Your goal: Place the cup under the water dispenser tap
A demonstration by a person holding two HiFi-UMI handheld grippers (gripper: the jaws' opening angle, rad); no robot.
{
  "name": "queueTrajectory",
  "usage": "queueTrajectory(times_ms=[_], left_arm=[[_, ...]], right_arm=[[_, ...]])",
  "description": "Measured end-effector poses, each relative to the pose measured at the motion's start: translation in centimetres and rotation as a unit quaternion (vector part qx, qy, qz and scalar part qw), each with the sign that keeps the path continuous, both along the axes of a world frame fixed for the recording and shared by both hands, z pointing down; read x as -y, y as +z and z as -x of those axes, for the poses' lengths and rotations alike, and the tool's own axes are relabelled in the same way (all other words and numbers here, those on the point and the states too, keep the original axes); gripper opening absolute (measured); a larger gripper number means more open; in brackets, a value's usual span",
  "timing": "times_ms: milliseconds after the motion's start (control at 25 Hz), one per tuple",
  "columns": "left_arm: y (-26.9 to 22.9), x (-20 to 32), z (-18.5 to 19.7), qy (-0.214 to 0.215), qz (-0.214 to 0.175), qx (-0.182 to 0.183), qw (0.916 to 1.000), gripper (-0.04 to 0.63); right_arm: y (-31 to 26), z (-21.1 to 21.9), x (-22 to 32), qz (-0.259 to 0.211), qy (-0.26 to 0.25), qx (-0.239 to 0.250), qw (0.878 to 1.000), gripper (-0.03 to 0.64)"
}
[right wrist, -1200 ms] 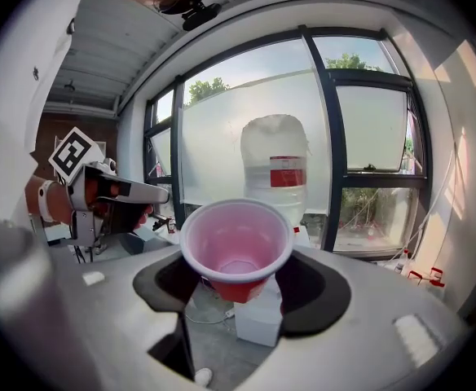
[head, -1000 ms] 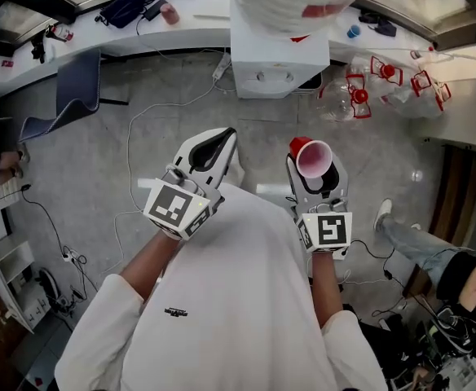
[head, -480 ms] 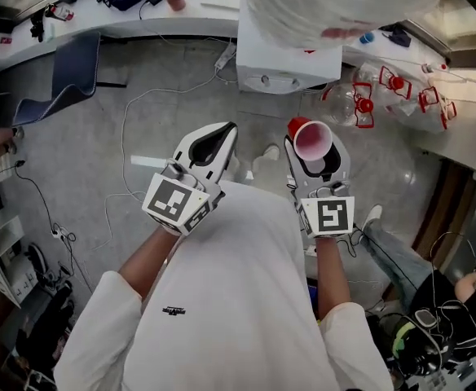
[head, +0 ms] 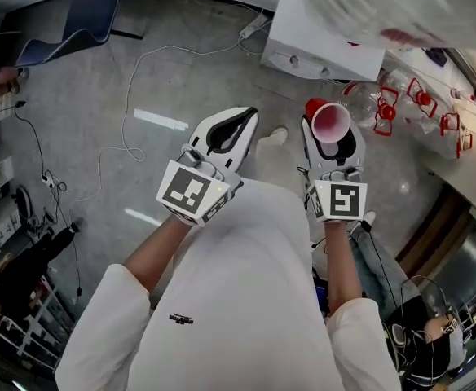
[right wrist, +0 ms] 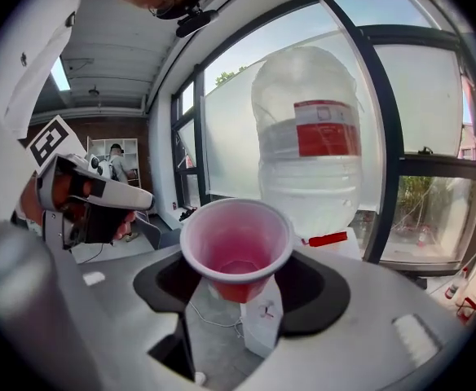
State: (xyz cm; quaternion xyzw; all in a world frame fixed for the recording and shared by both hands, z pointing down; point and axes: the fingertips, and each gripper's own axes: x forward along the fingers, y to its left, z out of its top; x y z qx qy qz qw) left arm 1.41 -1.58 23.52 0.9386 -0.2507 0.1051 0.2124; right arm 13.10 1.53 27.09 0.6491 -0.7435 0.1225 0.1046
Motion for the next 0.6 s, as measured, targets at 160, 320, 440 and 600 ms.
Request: queueTrajectory(times_ms=[160, 320, 440, 600], left_arm=[[1.8, 0.4, 0.9, -0.021, 0.005, 0.009, 0.9997, 0.006], [3.9, 1.2, 1.8, -0.026, -0.001, 0.038, 0.9989, 0.006], [5.8, 1.3, 2.7, -0.039, 0.001, 0.048, 0.9981, 0.006], [8.3, 1.7, 3.6, -0.059, 0.004, 0.06, 0.9964, 0.006]], right_arm=[[1.8, 1.1, 1.4, -0.002, -0.02, -0.005, 1.0, 0.284], [3.9, 2.6, 3.1, -0.003, -0.048, 0.0, 0.999, 0.284], [5.9, 3.5, 3.8, 0.001, -0.064, 0.003, 0.998, 0.284], [8.8, 3.9, 4.7, 0.003, -0.071, 0.009, 0.997, 0.284]])
